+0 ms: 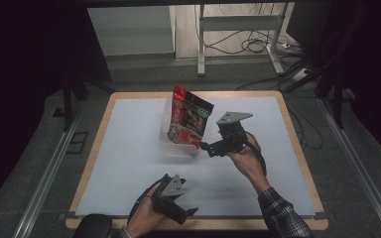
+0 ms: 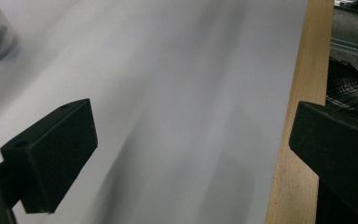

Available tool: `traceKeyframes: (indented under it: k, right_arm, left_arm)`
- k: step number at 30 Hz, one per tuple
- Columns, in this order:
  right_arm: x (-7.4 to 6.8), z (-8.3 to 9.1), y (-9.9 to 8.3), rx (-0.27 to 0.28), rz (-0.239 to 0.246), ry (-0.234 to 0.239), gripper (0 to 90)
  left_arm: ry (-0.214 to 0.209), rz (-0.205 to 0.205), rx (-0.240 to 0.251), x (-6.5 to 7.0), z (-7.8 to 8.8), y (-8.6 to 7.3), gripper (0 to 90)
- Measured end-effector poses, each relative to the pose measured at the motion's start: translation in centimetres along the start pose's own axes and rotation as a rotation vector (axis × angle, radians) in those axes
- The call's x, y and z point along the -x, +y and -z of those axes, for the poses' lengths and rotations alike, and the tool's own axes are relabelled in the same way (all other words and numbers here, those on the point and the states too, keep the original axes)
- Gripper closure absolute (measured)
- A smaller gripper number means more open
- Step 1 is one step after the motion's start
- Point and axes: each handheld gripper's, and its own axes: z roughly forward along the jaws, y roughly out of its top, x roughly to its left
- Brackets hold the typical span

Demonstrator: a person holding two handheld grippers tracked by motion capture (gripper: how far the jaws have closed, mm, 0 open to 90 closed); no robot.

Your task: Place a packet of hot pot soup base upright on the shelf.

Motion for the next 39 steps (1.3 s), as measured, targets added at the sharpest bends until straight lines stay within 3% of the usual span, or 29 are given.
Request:
traceKeyframes:
  k: [18,35,39]
  right_arm:
    - [-0.7,1.2,-3.0,0.035,-0.01,-0.013,2.9]
    - [-0.3,3.3,-6.1,-0.009,-0.013,-0.067,2.9]
    - [0.0,4.1,-6.9,-0.009,-0.04,-0.081,2.8]
  left_arm:
    - [-0.009,0.022,0.016,-0.1,0.0,0.0,0.7]
    - [0.006,0.022,0.02,-0.1,0.1,-0.1,0.6]
    - [0.008,0.016,0.011,-0.1,0.1,-0.1,0.6]
